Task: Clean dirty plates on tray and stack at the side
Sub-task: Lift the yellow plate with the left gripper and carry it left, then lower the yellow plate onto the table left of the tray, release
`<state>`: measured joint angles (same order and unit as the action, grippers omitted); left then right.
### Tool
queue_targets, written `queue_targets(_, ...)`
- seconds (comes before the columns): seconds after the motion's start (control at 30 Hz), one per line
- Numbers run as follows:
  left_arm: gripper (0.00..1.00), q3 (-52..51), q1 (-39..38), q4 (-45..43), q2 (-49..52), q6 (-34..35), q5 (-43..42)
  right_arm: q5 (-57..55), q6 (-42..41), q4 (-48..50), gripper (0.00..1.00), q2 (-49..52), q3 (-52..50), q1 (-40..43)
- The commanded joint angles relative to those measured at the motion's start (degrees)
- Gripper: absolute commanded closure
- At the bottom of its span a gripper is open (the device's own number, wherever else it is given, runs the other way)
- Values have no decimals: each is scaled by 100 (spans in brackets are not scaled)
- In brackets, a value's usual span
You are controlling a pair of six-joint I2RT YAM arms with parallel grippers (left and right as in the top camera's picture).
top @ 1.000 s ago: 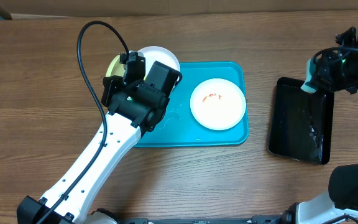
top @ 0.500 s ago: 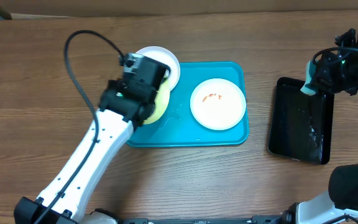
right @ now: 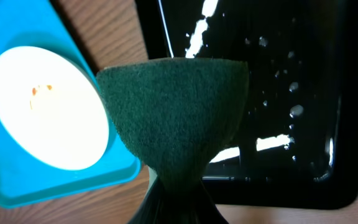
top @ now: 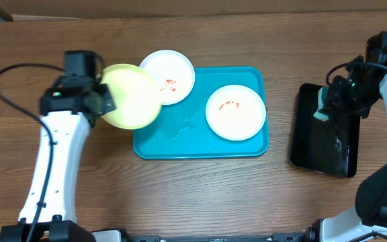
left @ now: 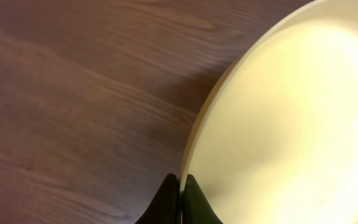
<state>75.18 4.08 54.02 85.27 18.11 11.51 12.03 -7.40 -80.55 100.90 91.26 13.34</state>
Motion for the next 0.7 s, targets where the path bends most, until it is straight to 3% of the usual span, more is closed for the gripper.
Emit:
queue_targets(0.0, 96, 144, 490, 22, -118, 426, -323, 28, 39, 238, 96, 22, -319, -9)
queue_targets(0.37, 96, -13, 1296, 323, 232, 2153, -326, 28, 39, 551, 96, 20, -732, -9)
queue_targets(0.67, 96, -101, 1375, 214, 881, 2581, -339, 26, 42, 540, 96, 20, -732, -9)
